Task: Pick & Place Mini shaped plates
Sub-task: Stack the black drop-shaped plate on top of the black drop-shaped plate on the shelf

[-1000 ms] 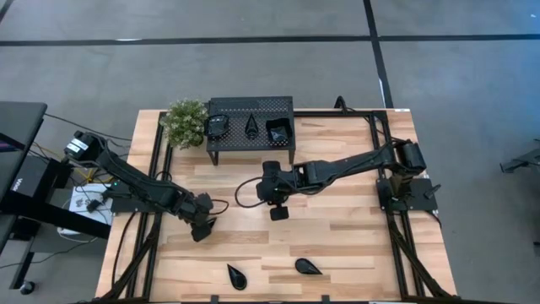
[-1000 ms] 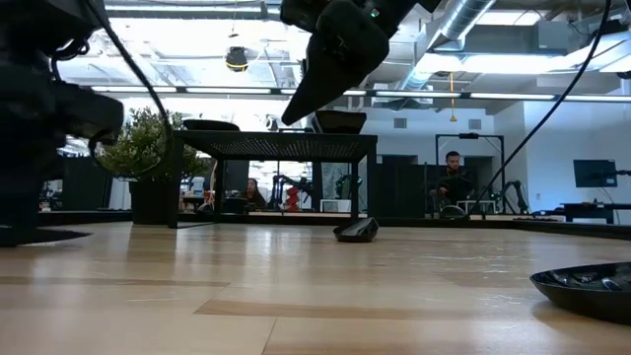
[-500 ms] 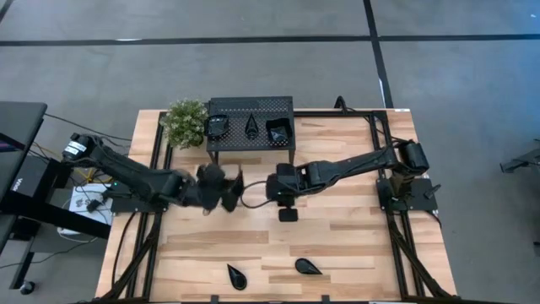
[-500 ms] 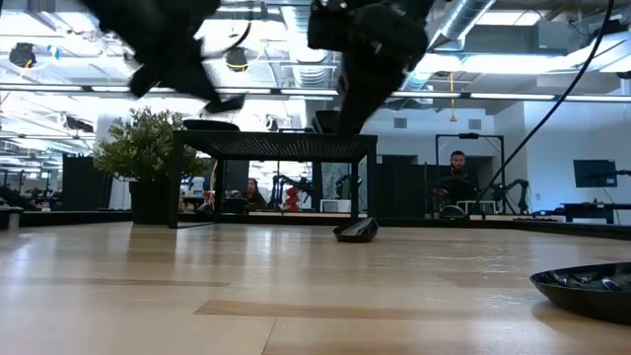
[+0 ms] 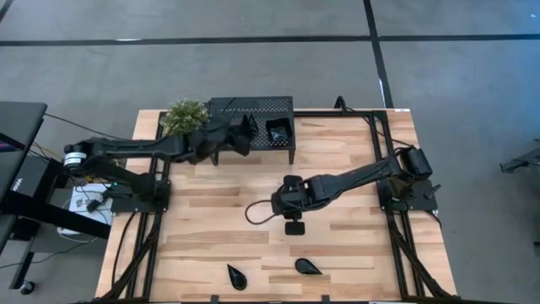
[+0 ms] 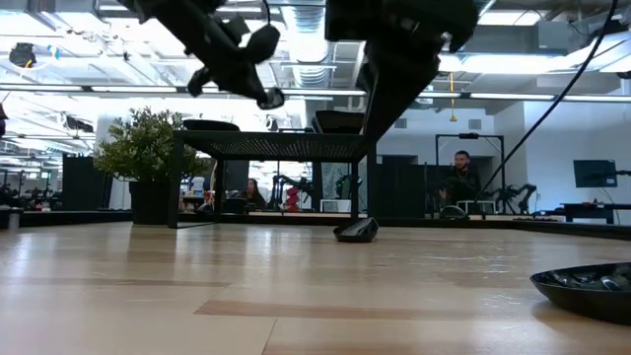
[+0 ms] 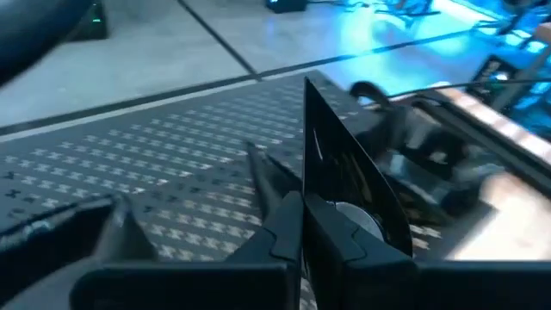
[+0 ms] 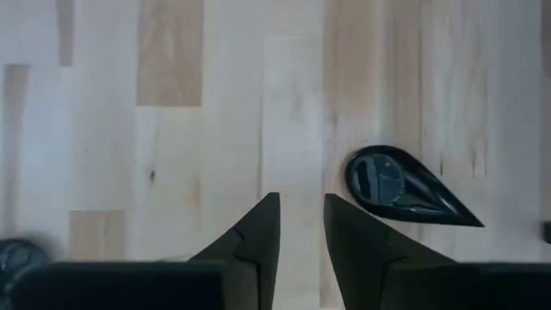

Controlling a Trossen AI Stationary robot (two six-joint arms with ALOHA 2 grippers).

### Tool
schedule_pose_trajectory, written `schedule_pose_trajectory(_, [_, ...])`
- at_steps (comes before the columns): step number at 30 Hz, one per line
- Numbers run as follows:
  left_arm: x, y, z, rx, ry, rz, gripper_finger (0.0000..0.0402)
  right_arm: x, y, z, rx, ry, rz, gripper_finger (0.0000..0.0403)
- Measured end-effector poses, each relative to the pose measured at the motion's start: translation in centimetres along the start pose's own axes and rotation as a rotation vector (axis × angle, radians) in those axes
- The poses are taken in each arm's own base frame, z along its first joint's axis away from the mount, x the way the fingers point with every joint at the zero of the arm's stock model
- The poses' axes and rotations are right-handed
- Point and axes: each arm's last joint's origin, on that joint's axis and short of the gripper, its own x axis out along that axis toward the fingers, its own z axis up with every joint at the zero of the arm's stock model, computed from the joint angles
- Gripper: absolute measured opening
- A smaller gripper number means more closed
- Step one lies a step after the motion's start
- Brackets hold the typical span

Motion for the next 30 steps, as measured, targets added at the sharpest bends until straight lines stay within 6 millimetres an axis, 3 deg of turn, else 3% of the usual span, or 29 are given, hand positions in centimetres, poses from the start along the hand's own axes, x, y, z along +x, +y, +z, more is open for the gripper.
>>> schedule_pose_trajectory(6, [2.3, 0.6, -0.5, 0.024, 0.027, 0.029, 0.0007, -3.3, 0.5, -0.1, -0.016, -0.087, -0.015, 0.0087])
schedule_pose_trajectory(11, [2.8, 0.4, -0.7, 0.013, 0.028, 0.02, 0.0012, -6.5, 0.8, -1.1, -0.028, -0.204, -0.215, 0.0087])
schedule_pose_trajectory(14, [2.9, 0.4, -0.7, 0.008, 0.026, 0.02, 0.0009, -6.7, 1.1, -3.2, -0.057, -0.207, -0.321, 0.0087])
schedule_pose_trajectory(20, [2.9, 0.3, -0.7, -0.001, 0.017, 0.022, 0.0011, -6.7, 0.6, -6.3, -0.051, -0.255, -0.321, 0.0087])
schedule_pose_trajectory(30, [4.2, 1.5, -1.0, -0.009, 0.01, 0.069, 0.0018, -8.4, -0.6, -6.0, 0.088, -0.392, -0.292, 0.0087])
